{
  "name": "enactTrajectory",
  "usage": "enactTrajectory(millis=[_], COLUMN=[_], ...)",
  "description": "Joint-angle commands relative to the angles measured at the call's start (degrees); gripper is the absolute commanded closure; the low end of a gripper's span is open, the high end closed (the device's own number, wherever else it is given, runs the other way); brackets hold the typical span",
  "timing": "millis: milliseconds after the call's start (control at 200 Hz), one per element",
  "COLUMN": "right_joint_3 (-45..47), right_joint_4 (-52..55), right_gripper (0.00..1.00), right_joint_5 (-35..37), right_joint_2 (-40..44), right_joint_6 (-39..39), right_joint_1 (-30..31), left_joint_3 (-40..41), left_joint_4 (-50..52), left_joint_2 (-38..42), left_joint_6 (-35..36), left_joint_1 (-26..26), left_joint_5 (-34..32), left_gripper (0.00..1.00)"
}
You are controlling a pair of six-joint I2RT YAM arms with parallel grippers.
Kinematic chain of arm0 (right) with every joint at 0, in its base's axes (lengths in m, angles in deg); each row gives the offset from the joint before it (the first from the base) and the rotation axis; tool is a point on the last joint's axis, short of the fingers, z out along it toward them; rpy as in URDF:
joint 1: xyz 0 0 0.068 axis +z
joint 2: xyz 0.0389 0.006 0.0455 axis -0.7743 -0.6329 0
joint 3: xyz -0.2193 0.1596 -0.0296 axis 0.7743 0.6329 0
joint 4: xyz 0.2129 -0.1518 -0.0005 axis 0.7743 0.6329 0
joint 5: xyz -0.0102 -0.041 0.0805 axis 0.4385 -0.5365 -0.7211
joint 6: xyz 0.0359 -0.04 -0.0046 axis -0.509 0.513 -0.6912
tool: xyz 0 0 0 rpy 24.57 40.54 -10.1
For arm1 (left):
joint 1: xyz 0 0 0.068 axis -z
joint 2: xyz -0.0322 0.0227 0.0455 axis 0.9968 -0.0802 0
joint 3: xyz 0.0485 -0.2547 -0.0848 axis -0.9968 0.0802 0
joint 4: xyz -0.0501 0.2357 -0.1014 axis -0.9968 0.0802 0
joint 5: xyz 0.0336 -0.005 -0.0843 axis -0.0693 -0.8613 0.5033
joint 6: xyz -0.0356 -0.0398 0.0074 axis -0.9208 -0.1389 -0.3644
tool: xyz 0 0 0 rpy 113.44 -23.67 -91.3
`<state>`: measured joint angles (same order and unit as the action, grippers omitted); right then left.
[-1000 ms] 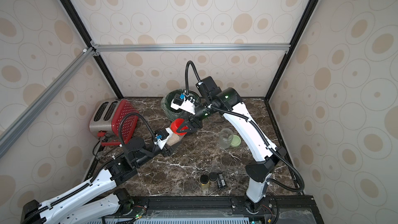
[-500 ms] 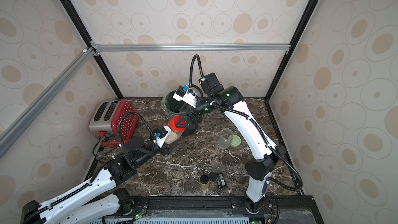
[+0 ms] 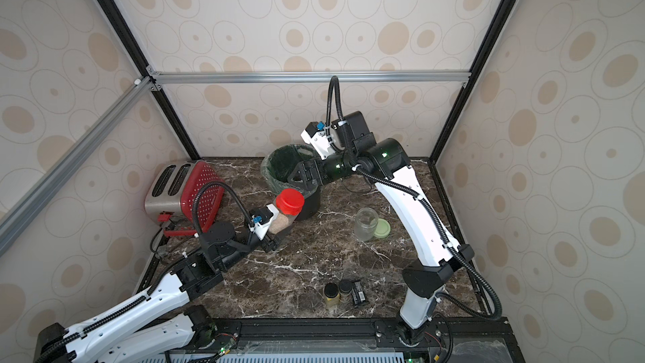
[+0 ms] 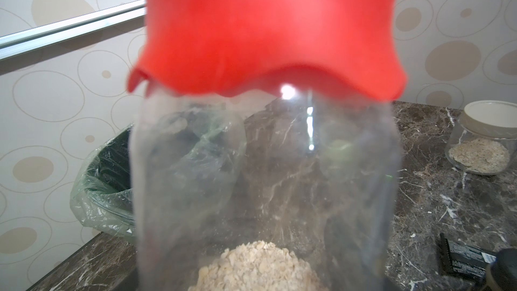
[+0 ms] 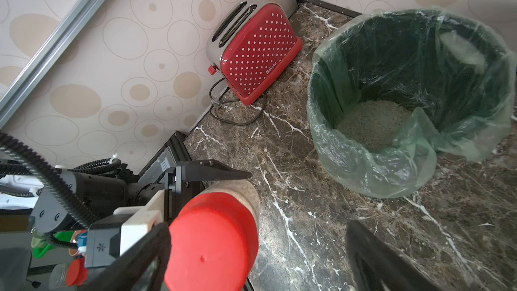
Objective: Empty expired oatmeal from jars
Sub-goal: Unscrew the lid from the jar.
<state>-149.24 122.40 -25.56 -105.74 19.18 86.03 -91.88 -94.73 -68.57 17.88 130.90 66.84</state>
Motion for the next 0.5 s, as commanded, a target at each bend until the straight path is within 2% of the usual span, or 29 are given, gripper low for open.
enactTrajectory(millis=[0,496], right_joint_3=[0.51,2.06], right_joint_4=[2.51,6.53], right_gripper=[0.01,0.00], right_joint_5=[0.09,2.08], right_joint_2=[0.54,0.17], right_joint_6=[-1.58,0.88], right_joint_1=[2.09,6.27], left_joint_3=[-0.92,-0.98], left_joint_4=[-2.71,-1.92], left_joint_2=[0.25,1.29], left_joint_6=[1.69,1.69], left_joint_1=[0.25,0.30], left_joint_5=[0.23,0.30], left_gripper=[0.60,0.60])
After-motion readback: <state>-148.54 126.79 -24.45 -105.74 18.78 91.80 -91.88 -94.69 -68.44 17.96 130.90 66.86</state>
